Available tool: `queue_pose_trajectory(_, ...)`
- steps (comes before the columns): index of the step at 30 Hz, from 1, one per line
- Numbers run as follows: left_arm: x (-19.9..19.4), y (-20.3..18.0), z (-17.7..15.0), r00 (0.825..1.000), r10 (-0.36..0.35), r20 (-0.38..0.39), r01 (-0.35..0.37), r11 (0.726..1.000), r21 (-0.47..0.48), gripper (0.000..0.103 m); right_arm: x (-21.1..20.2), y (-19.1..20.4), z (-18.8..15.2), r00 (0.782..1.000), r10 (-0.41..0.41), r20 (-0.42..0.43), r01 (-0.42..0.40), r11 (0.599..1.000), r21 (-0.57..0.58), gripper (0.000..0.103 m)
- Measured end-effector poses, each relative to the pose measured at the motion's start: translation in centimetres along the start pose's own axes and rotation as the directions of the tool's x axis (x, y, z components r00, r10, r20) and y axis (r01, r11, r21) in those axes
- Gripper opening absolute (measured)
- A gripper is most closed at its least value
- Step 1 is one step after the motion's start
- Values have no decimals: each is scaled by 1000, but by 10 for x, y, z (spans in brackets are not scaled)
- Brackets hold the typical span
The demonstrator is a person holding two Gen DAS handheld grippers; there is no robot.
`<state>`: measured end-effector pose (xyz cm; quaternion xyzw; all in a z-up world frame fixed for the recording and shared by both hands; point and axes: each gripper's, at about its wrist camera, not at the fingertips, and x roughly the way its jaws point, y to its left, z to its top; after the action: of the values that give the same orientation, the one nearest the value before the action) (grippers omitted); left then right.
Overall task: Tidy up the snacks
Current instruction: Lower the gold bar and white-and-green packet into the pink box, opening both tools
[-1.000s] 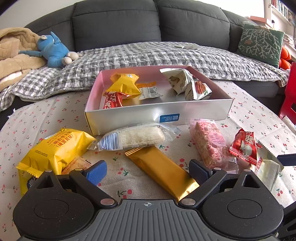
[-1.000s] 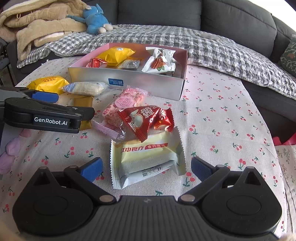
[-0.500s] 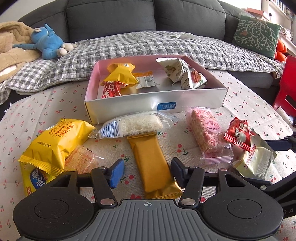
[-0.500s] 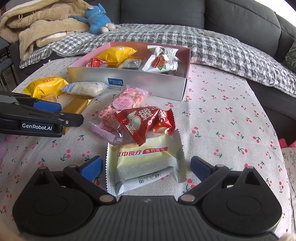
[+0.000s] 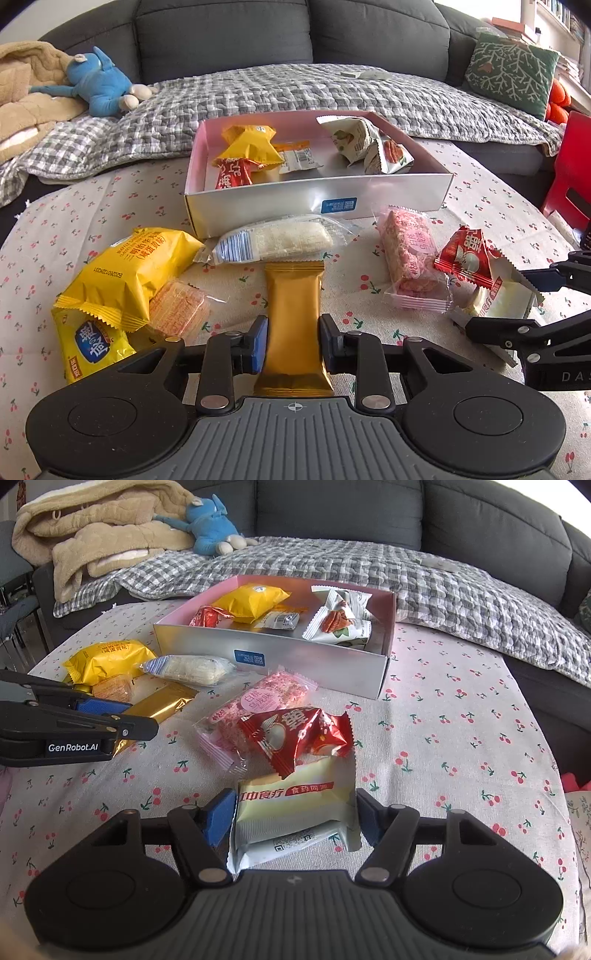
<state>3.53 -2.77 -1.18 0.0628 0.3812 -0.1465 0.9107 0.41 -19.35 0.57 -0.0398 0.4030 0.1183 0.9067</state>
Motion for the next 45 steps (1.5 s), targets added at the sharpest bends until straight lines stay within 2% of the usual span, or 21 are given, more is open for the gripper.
queue_pose_trajectory(10,-11,5,-3,1000,-27,-8,27,999,-21,26,-7,3,0,1000,16,-5,-16,1000,4,62)
queue_pose_trajectory(30,-44,4,5,995,-83,46,85,996,-31,26,-38,9,10,997,54,62,-55,998,21,62)
queue_pose_trajectory(38,-52,6,21,993,-79,93,83,996,-39,27,-44,10,31,991,54,120,-58,998,32,62)
queue_pose_trajectory(45,-59,13,33,992,-60,108,69,994,-84,27,-36,6,58,986,72,152,-79,996,47,62)
